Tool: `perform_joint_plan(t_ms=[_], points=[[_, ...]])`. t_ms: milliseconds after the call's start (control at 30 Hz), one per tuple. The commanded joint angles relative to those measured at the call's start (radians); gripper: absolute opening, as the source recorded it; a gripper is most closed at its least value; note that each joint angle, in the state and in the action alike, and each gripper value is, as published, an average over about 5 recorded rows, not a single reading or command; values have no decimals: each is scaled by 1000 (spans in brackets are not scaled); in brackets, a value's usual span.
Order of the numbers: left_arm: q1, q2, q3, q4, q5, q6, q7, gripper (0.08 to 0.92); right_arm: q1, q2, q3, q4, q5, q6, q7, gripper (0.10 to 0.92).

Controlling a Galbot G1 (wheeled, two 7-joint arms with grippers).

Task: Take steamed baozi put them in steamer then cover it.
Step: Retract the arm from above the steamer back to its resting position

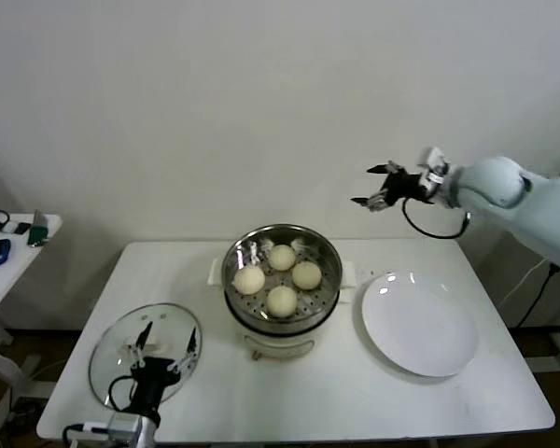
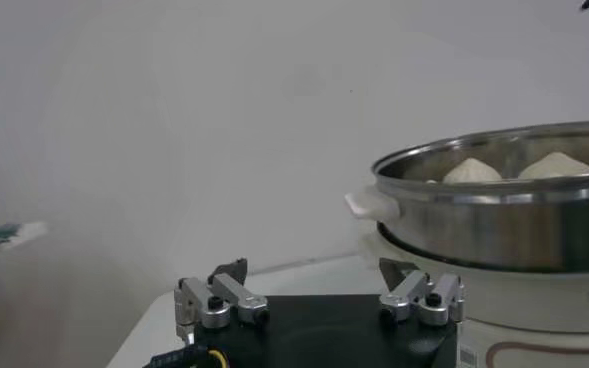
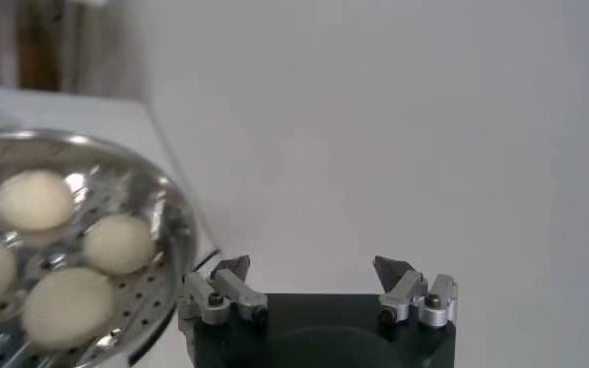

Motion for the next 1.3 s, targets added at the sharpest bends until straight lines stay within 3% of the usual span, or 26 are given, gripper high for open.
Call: perform_joint_plan(t_ms=[33, 167, 400, 733, 833, 1067, 1300], points=[[-26, 18, 2, 31, 5, 2, -2, 823, -1667, -52, 1595, 150, -173, 280, 110, 823], [-24, 34, -2, 35, 41, 0, -5, 823, -1864, 108, 1742, 179, -208, 356, 99, 823], [-9, 92, -26, 38, 201, -24, -33, 823, -1955, 343, 1735, 189, -271, 496, 93, 823], [25, 192, -64, -2, 381, -64, -84, 823, -1986, 490, 1680, 159, -239, 681, 55, 823], [25, 226, -82, 34, 555, -99, -151, 823, -1989, 510, 1658, 159, -255, 699, 63, 823], [2, 244, -126, 218, 1102, -86, -411, 823, -2001, 523, 1559, 116, -264, 735, 87, 823], [-42, 186, -123, 392, 1251, -8, -503, 823, -2008, 542, 1530, 134, -265, 683, 112, 823]])
